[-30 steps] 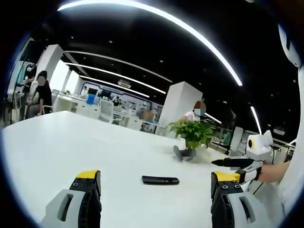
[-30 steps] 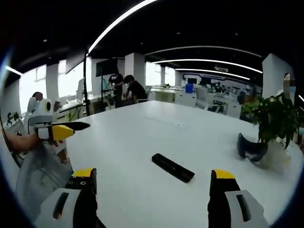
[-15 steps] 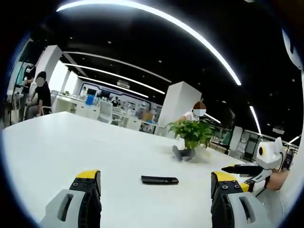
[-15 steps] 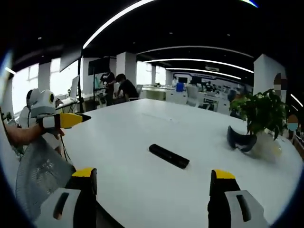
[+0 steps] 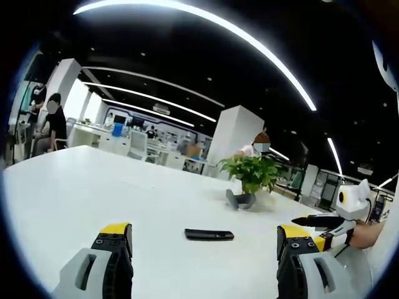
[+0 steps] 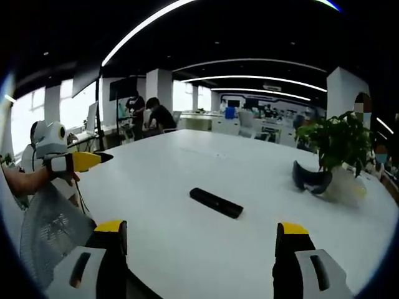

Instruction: Press the specified remote control buttons in sequence, fully releasing each button before pressing the next.

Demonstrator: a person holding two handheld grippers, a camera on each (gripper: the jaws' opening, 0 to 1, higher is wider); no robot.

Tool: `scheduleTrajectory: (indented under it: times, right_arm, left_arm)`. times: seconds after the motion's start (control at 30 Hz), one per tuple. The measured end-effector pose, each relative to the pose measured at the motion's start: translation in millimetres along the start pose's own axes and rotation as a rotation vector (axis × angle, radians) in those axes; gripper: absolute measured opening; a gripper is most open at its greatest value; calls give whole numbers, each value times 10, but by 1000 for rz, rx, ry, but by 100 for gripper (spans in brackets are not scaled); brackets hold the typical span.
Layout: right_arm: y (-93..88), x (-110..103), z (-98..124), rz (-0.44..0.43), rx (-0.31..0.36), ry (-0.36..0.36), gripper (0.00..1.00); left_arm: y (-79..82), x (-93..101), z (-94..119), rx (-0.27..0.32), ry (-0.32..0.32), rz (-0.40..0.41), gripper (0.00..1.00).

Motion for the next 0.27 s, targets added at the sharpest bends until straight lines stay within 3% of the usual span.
scheduleTrajectory:
  times: [0.27]
  right_arm:
    - [-41, 25, -11, 8, -24, -10, 97]
  left_arm:
    - [-5, 3, -6, -5, -1, 1, 100]
Point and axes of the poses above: the point that each gripper's makers call its tool centre point, and the gripper's own axes: z roughly backward along the fingers, x roughly to its right, y roughly out of its top, the point moved 2 cm from there along z, roughly backward along the fingers, and after that the axes turned 5 degrees about -y, right-handed, at the moved point
